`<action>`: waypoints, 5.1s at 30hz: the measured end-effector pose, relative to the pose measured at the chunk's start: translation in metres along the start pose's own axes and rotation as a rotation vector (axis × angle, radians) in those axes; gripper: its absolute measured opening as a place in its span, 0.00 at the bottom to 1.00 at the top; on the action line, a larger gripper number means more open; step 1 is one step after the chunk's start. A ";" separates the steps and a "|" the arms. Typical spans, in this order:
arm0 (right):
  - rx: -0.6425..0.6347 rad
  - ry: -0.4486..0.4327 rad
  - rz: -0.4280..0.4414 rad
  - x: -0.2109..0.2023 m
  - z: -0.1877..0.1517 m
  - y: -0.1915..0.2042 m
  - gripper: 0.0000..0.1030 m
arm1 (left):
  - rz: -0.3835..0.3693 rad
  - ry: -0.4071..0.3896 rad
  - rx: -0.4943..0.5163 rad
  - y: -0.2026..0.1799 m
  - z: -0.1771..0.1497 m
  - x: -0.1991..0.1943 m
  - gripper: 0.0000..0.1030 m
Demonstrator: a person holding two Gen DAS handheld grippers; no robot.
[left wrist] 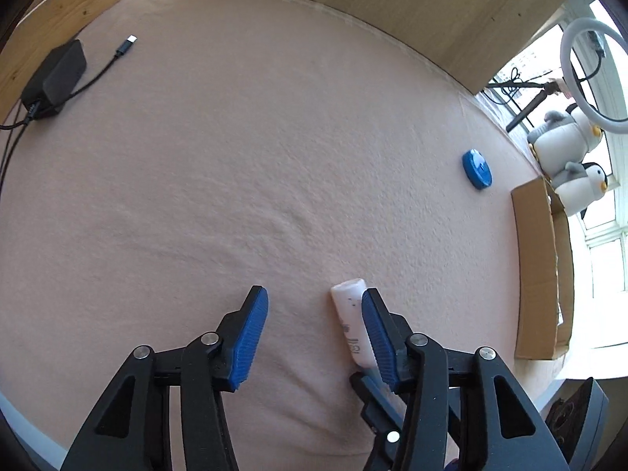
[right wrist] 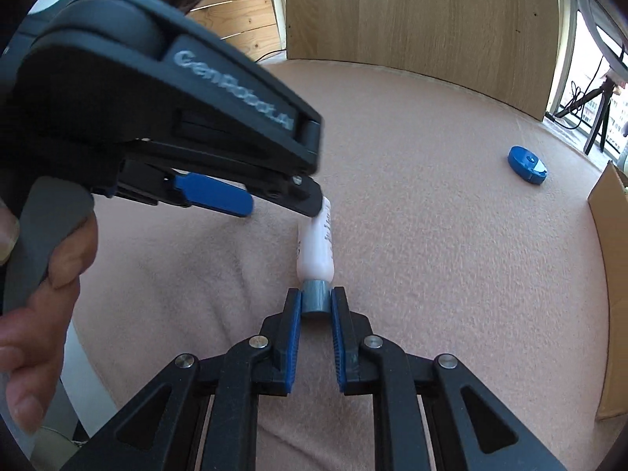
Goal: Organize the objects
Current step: 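Lift the pink-and-white tube with the right tool and carry it over the box, then open the right tool to drop the tube into the box, then move the right tool to the blue round tape measure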
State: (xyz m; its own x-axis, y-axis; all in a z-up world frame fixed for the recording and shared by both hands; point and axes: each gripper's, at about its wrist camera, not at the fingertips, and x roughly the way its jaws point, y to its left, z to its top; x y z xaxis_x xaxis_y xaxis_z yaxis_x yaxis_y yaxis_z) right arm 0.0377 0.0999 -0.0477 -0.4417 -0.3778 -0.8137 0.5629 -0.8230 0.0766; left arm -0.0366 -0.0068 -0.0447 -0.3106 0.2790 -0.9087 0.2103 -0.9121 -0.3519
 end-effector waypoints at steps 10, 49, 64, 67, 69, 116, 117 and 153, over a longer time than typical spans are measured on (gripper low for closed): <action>-0.003 -0.025 0.013 0.001 0.000 -0.004 0.13 | 0.005 0.018 0.051 -0.030 -0.008 0.015 0.28; 0.013 -0.296 -0.062 -0.110 0.045 -0.042 0.13 | -0.022 -0.257 0.317 -0.128 0.003 -0.122 0.28; 0.109 -0.339 -0.122 -0.141 0.022 -0.072 0.13 | -0.039 -0.241 0.447 -0.193 -0.008 -0.112 0.28; 0.145 -0.344 -0.142 -0.147 0.014 -0.083 0.13 | -0.047 -0.226 0.484 -0.212 -0.011 -0.103 0.28; 0.168 -0.347 -0.158 -0.149 0.009 -0.094 0.13 | -0.056 -0.215 0.511 -0.227 -0.013 -0.096 0.28; 0.363 -0.292 -0.373 -0.160 -0.031 -0.190 0.41 | 0.083 -0.261 0.463 -0.220 0.008 -0.036 0.87; 0.347 -0.288 -0.362 -0.155 -0.025 -0.184 0.41 | 0.094 -0.265 0.443 -0.207 0.009 -0.040 0.88; 0.255 -0.006 -0.276 0.054 0.093 -0.198 0.80 | 0.121 -0.339 0.122 -0.012 -0.007 -0.130 0.89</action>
State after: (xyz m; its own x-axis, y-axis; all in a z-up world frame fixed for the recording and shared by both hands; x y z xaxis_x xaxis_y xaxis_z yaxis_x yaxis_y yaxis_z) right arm -0.1625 0.2026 -0.0528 -0.5571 -0.1293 -0.8203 0.2302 -0.9731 -0.0030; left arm 0.0081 -0.0302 0.0764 -0.5833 0.0702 -0.8092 0.1585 -0.9673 -0.1981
